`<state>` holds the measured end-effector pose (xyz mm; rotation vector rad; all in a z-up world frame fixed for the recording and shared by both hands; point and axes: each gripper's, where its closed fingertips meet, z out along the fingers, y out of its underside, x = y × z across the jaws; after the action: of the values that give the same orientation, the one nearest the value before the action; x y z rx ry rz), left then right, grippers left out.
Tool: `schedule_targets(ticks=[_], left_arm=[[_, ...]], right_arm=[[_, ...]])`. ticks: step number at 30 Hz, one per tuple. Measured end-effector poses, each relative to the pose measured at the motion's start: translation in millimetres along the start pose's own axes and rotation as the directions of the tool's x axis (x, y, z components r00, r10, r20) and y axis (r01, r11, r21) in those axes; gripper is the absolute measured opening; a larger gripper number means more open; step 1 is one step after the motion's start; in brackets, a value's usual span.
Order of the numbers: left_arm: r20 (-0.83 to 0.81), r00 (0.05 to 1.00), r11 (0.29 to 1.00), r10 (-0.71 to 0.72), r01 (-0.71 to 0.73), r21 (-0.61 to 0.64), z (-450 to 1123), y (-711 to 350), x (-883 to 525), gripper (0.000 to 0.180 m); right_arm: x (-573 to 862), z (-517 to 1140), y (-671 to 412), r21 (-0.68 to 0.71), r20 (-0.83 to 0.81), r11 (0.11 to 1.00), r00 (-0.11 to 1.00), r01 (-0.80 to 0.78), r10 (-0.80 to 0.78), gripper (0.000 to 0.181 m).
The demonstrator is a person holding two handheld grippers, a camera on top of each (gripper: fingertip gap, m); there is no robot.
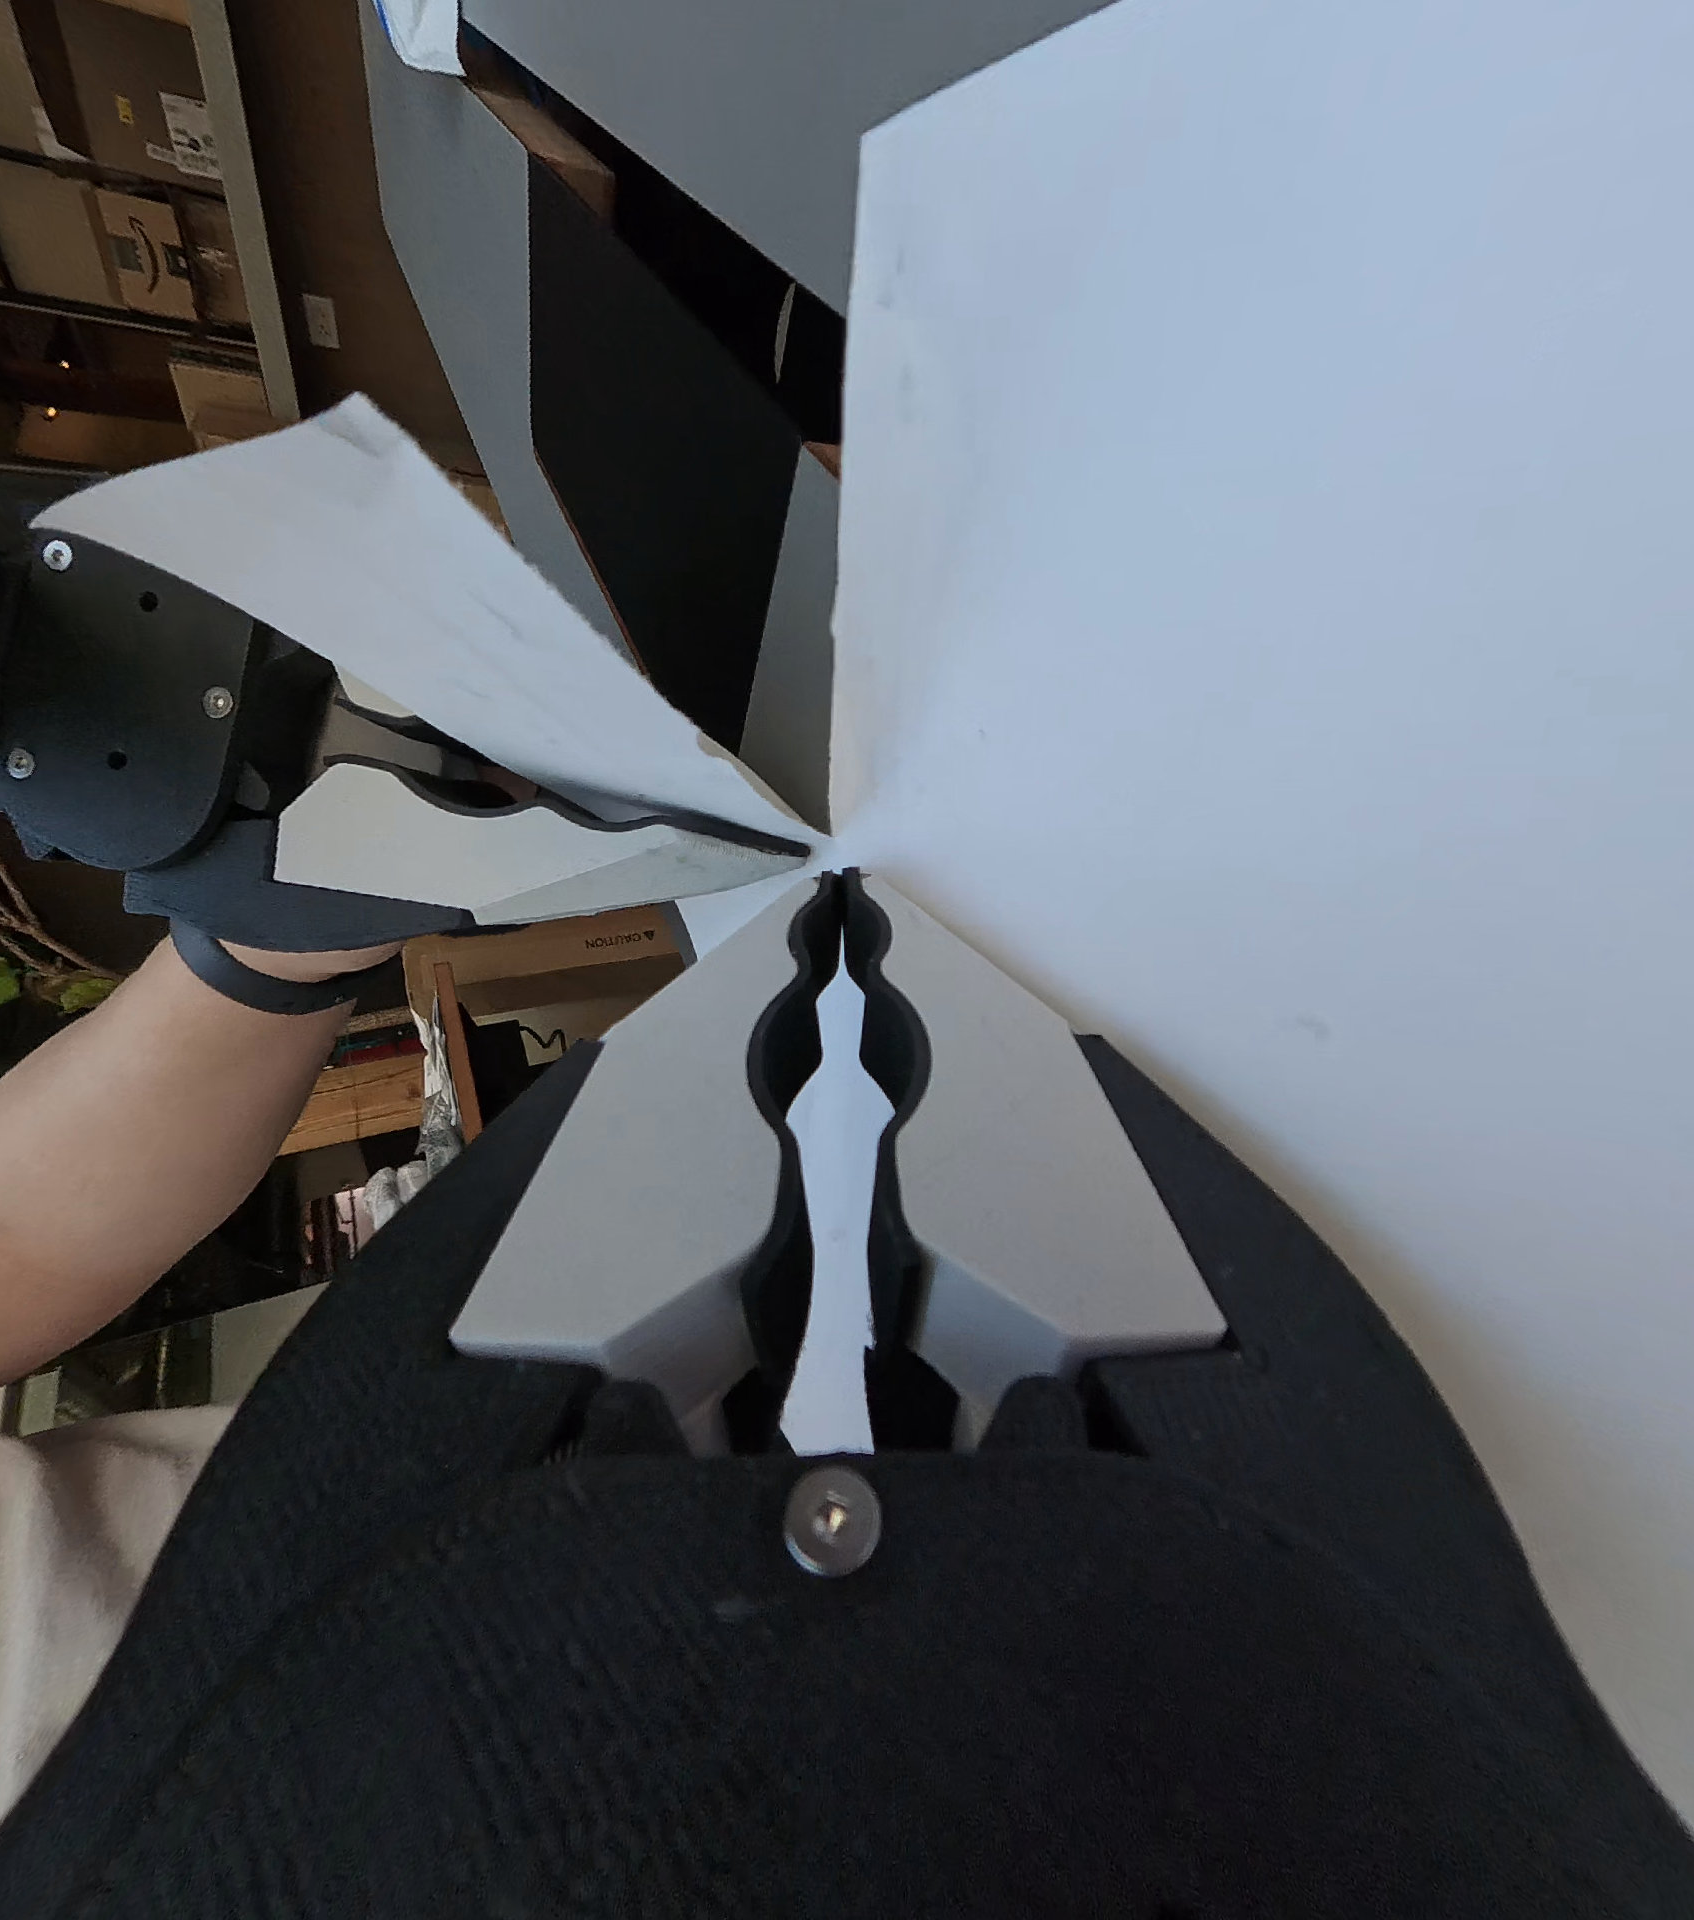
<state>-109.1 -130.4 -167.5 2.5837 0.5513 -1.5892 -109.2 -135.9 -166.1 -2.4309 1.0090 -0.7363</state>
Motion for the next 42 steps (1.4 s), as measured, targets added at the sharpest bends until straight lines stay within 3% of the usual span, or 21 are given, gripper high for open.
schedule_targets(ticks=[10,22,33,42], left_arm=[[-0.112,0.993,0.999,-0.029,0.031,0.011,3.8,-11.8,0.9,0.0],[-0.121,0.992,0.999,-0.032,0.03,-0.016,7.8,-16.2,1.1,0.0],[-0.094,0.996,1.0,-0.006,0.007,0.004,7.4,-16.2,0.7,0.0],[-0.096,0.995,1.0,-0.011,0.011,0.005,7.2,-16.2,0.6,0.0]], right_arm=[[-0.6,-3.6,-1.0,0.006,0.056,0.991,0.99,-0.13,0.13,0.0],[3.6,-4.4,1.4,0.016,0.062,0.971,0.969,-0.239,0.237,0.0],[16.0,-7.3,0.4,0.057,0.054,0.975,0.975,-0.217,0.214,0.0],[17.1,-5.9,2.0,0.015,0.117,0.951,0.946,-0.307,0.304,0.0]])
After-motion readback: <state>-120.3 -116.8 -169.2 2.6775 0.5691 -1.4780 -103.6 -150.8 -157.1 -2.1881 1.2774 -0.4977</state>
